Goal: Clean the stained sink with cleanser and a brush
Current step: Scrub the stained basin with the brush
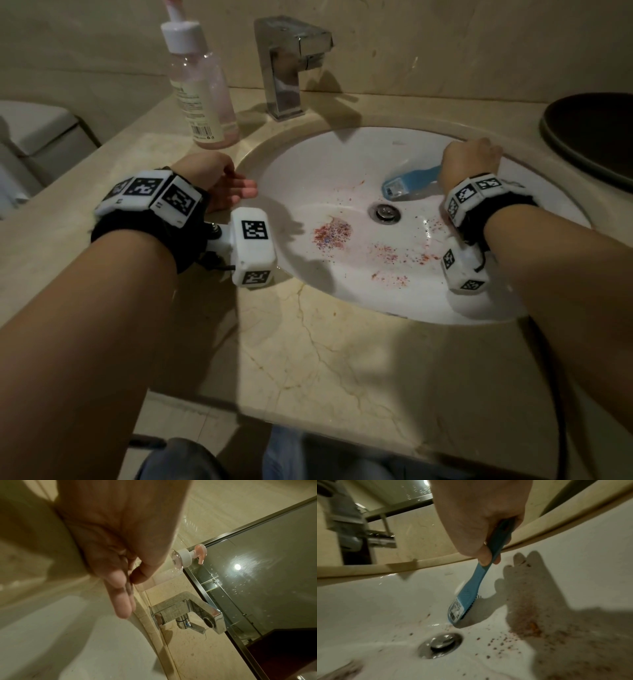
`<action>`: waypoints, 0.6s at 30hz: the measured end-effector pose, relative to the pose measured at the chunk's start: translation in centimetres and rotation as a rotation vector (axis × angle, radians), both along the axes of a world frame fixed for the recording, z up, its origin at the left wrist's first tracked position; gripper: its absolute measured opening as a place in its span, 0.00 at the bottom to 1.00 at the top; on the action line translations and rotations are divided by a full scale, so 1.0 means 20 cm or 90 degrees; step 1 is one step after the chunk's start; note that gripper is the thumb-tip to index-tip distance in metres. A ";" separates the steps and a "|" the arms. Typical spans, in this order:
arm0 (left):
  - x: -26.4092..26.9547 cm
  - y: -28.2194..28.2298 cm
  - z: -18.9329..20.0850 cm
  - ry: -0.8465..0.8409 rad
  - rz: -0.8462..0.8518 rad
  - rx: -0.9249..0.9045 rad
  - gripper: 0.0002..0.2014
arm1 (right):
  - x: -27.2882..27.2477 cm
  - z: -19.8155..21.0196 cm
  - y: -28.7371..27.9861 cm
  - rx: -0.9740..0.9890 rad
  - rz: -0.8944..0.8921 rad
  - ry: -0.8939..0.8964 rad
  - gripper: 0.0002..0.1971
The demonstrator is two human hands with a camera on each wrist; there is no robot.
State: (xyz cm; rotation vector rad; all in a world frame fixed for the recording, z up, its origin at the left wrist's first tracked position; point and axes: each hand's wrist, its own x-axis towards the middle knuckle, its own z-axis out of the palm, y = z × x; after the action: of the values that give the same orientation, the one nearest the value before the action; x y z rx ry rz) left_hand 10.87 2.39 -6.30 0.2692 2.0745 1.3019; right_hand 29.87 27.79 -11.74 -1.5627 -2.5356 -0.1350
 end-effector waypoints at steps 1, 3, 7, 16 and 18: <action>0.00 0.00 0.00 0.001 -0.001 -0.001 0.15 | -0.04 -0.01 -0.03 -0.005 0.026 -0.016 0.10; 0.01 0.00 0.01 0.002 -0.001 -0.006 0.15 | -0.12 -0.03 -0.08 -0.023 0.066 -0.013 0.11; 0.01 0.01 0.01 0.003 -0.005 -0.021 0.15 | -0.25 -0.10 -0.13 -0.094 0.132 0.061 0.12; -0.02 0.01 -0.01 0.020 0.000 -0.013 0.15 | -0.06 -0.10 -0.03 -0.088 0.008 0.010 0.07; -0.03 0.01 -0.02 0.018 -0.002 -0.010 0.15 | -0.03 -0.11 -0.01 -0.078 -0.012 0.010 0.06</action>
State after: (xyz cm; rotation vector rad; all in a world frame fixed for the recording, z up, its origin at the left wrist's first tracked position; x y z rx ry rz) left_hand 10.30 2.57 -6.61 0.2867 2.1061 1.2864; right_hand 29.22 27.54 -13.95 -1.6248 -2.5611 0.0306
